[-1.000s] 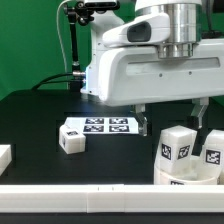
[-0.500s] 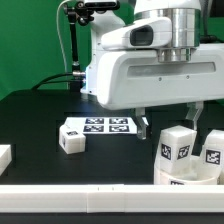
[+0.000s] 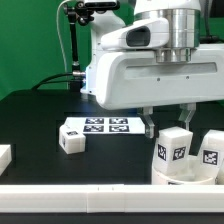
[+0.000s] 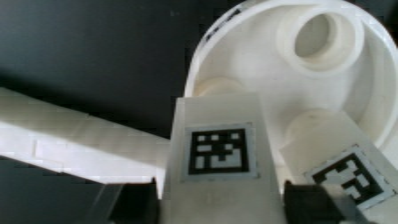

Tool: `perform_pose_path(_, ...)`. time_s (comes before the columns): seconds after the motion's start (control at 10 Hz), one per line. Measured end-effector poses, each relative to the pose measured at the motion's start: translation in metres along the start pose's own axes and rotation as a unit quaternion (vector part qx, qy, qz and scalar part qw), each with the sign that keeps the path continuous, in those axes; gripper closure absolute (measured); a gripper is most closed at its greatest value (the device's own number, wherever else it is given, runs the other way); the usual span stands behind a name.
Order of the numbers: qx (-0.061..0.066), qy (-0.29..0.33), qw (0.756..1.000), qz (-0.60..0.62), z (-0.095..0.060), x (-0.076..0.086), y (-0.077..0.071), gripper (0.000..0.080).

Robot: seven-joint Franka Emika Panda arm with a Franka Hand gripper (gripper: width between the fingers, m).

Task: Assemble stool

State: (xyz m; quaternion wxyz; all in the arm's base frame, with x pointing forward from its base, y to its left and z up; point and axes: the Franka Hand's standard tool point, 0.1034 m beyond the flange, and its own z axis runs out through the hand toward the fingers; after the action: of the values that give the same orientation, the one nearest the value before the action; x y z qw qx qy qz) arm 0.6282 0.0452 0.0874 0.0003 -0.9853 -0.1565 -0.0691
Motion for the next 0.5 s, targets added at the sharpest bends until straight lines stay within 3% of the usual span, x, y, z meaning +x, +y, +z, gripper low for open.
perform_pose_path(0.5, 0.0, 0.0, 0.981, 0.196, 0.0003, -0.0006, 0.0002, 0.0462)
